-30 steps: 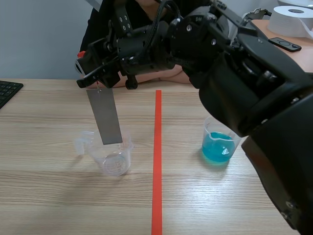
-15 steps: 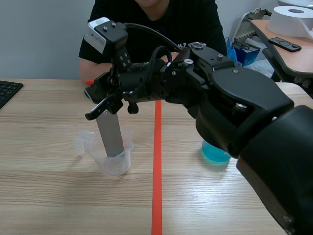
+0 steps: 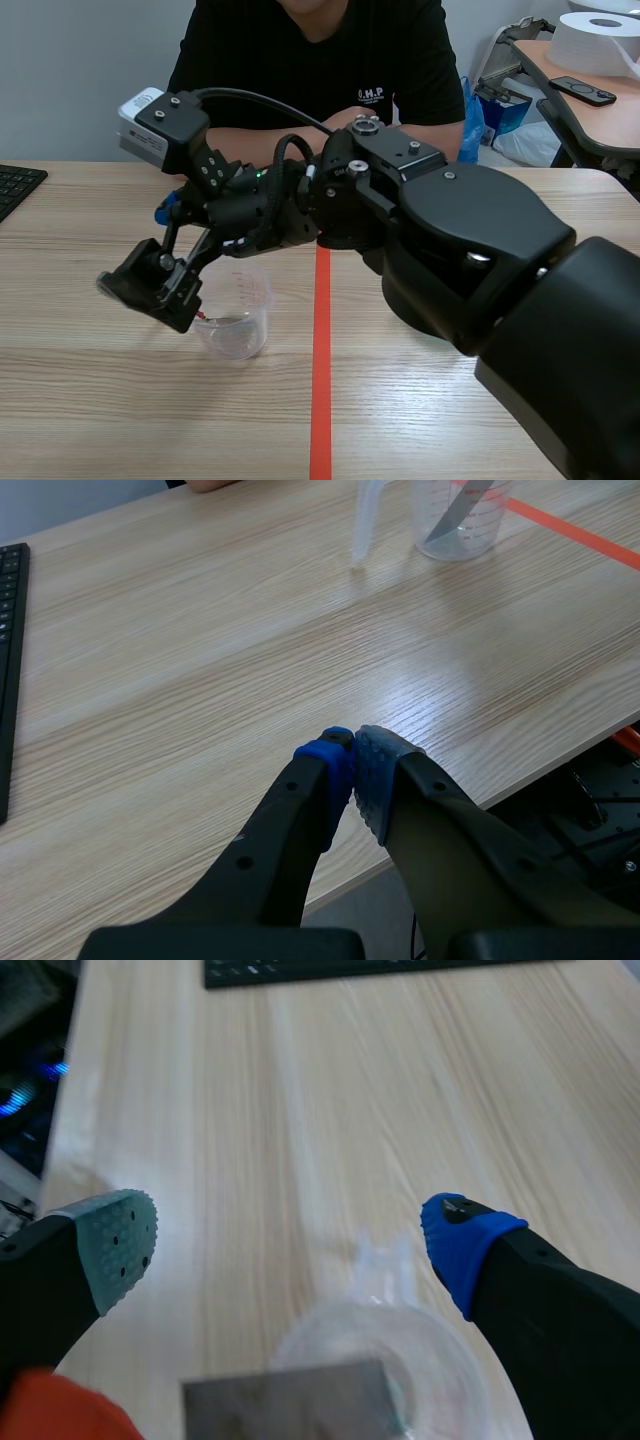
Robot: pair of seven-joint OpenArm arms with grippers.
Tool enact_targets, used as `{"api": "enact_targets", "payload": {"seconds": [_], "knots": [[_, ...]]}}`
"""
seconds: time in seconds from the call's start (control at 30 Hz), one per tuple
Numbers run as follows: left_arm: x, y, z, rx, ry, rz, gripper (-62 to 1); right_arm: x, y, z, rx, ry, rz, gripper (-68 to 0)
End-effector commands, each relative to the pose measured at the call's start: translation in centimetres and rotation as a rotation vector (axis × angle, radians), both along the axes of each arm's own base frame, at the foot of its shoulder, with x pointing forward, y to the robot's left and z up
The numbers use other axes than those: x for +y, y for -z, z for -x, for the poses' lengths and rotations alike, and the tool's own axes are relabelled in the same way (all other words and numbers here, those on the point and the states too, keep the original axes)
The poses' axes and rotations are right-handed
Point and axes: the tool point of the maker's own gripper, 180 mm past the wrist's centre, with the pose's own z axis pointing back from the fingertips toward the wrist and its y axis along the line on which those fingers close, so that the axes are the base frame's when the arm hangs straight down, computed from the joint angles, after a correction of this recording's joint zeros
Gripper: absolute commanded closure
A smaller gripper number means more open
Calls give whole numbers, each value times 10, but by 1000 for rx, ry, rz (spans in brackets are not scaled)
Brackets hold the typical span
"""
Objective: Do the redox reaction experiment.
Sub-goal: 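Put the plate into the left beaker, then return to the home posture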
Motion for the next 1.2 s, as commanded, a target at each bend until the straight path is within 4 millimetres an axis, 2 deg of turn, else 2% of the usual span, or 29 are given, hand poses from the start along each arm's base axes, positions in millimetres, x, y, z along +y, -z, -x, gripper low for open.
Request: {"api": "enact_targets", "payload": {"seconds": [0.0, 0.07, 0.23, 0.4, 0.6, 0.73, 0.8, 0.87, 1.0, 1.03, 1.17], "knots": [[0, -6, -3, -29, 2, 8, -30, 7, -16, 3, -25, -30, -36, -625], [0, -6, -3, -29, 2, 8, -30, 12, -17, 11, -6, -52, -52, -679], [0, -5, -3, -26, 0, 8, -30, 14, -33, 19, 5, -62, -134, -679], [-1, -4, -1, -26, -9, 15, -30, 4, -57, 29, -49, -48, -220, -679], [-4, -2, 2, -28, -25, 27, -30, -28, -82, 22, -106, 96, -329, -679], [-7, -1, 4, -29, -41, 40, -36, -63, -83, 10, -129, 222, -358, -679], [-9, -3, 6, -47, -50, 57, -86, -82, -75, 5, -133, 271, -332, -679], [-13, -7, 9, -69, -56, 78, -176, -101, -67, 1, -138, 320, -297, -679], [-23, -10, 15, -76, -57, 107, -432, -138, -50, -1, -150, 398, -209, -679], [-26, -11, 17, -81, -58, 107, -463, -147, -47, -1, -154, 418, -190, -679], [-36, -5, 23, -83, -50, 50, -470, -176, -49, 7, -182, 475, -147, -679]]}}
